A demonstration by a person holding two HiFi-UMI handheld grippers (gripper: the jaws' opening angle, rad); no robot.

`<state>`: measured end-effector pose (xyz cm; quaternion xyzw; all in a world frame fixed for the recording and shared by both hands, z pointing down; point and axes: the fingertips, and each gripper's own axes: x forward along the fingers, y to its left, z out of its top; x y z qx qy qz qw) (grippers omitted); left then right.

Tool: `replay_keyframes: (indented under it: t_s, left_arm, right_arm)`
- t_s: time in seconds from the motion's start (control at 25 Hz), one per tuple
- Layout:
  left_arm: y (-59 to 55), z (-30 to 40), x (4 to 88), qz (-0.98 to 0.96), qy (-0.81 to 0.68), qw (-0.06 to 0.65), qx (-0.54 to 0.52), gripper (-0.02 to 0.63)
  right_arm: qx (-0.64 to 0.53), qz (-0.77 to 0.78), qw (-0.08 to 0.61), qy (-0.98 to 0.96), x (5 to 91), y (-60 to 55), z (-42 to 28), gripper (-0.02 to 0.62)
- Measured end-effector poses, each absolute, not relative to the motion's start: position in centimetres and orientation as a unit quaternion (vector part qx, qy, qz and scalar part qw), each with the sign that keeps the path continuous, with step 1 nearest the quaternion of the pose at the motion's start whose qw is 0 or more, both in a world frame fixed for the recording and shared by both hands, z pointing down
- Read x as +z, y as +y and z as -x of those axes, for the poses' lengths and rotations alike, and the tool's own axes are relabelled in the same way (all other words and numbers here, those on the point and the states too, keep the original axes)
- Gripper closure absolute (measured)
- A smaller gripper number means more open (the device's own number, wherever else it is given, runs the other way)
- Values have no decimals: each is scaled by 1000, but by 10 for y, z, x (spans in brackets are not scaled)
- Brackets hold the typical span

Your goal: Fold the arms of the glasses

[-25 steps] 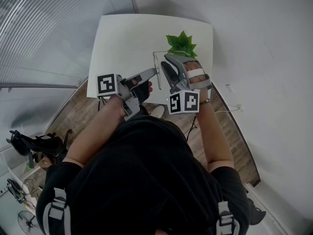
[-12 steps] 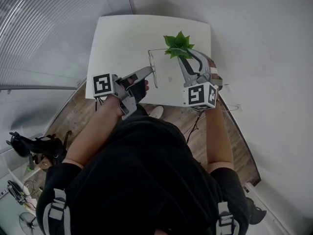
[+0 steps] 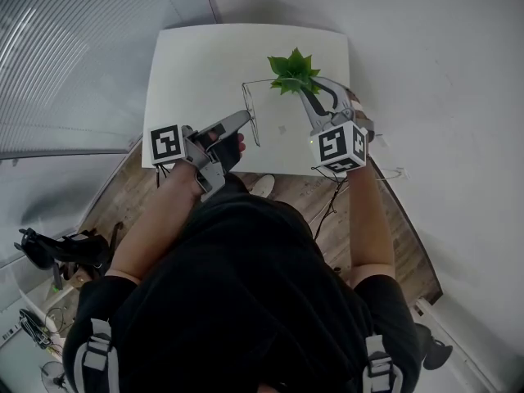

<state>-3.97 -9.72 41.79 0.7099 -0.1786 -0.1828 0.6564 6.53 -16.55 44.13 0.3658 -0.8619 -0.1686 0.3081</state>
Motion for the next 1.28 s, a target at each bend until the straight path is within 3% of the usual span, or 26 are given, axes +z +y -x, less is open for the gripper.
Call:
replay_keyframes:
  t_s: [0.2,1.28]
  left_arm:
    - [-97,39,420,-711,-180,656,-181,594]
    - [-120,62,419,-712,-218,637,-200,594]
  right_arm:
    - [-169,-363,307,-863,442,-166,-64,552]
    - [-137,-345,279,-886,440,-134,-34,568]
